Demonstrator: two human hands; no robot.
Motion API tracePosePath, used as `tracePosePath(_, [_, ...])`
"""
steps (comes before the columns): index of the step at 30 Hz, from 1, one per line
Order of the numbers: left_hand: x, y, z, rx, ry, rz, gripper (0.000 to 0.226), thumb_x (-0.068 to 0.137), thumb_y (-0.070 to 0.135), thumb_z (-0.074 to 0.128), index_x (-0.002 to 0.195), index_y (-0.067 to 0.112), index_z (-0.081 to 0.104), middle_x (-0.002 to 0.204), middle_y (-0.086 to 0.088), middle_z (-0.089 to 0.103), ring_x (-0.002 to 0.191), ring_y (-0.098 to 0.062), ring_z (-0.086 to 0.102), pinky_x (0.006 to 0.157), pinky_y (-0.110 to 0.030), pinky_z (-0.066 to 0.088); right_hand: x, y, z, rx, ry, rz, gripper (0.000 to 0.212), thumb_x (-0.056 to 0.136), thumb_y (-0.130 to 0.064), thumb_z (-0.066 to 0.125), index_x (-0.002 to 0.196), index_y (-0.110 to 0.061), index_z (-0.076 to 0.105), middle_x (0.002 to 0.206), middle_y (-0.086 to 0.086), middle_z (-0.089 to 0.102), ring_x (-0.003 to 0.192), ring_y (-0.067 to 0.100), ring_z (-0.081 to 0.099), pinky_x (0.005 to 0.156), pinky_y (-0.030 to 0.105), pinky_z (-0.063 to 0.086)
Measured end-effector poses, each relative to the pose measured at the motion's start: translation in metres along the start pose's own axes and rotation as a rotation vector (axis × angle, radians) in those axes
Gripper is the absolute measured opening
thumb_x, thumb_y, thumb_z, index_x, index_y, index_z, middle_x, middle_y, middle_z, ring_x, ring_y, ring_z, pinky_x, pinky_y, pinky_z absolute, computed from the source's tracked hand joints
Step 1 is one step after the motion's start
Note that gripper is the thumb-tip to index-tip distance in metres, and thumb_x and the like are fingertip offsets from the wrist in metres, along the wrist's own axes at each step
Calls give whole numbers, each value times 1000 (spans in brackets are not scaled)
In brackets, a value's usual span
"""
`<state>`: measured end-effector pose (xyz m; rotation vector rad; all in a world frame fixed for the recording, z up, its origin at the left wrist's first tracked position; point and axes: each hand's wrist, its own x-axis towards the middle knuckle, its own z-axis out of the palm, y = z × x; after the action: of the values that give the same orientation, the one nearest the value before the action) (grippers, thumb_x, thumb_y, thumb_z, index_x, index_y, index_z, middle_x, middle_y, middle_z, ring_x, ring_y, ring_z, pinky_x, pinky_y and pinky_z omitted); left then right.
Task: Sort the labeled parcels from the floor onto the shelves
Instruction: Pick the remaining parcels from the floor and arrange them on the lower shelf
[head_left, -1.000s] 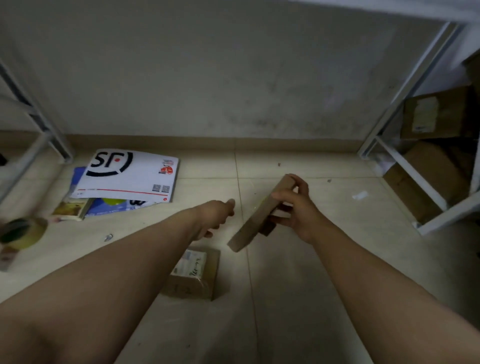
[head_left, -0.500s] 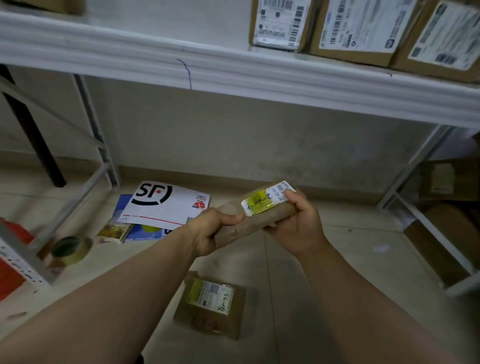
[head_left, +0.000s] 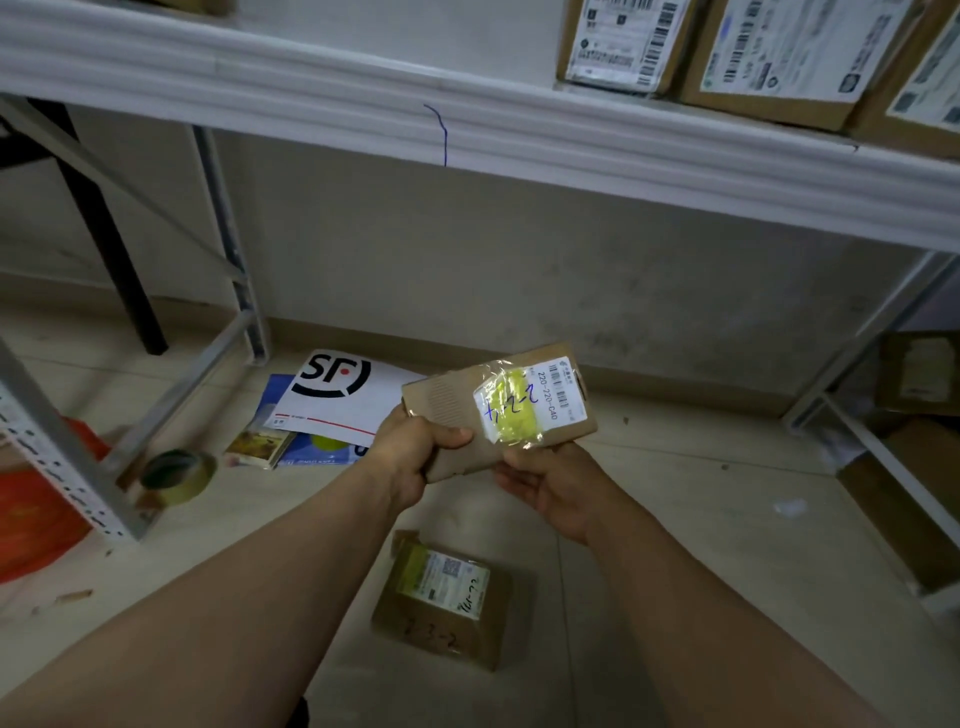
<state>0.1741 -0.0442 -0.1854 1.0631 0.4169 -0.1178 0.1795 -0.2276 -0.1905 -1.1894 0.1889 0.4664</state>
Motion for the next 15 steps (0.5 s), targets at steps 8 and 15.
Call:
tracePosePath(8, [7,0,1,189,111,-36,88,70,-3,77,144,16,32,124,-11,57,100,-30,59,74,-39,53,7,-3,-1,-200,185,-64,34,84,11,68,111,-10,67,97,7,74,77,15,70,59,24,57])
tracePosePath(15, [-7,1,-4,455,-168,-83,33,84,10,73,116,13,65,105,-7,75,91,-25,73,74,-36,56,0,-15,-12,-642,9,-14,31,91,3,62,112,-19,66,105,4,75,85,13,68,65,25,56])
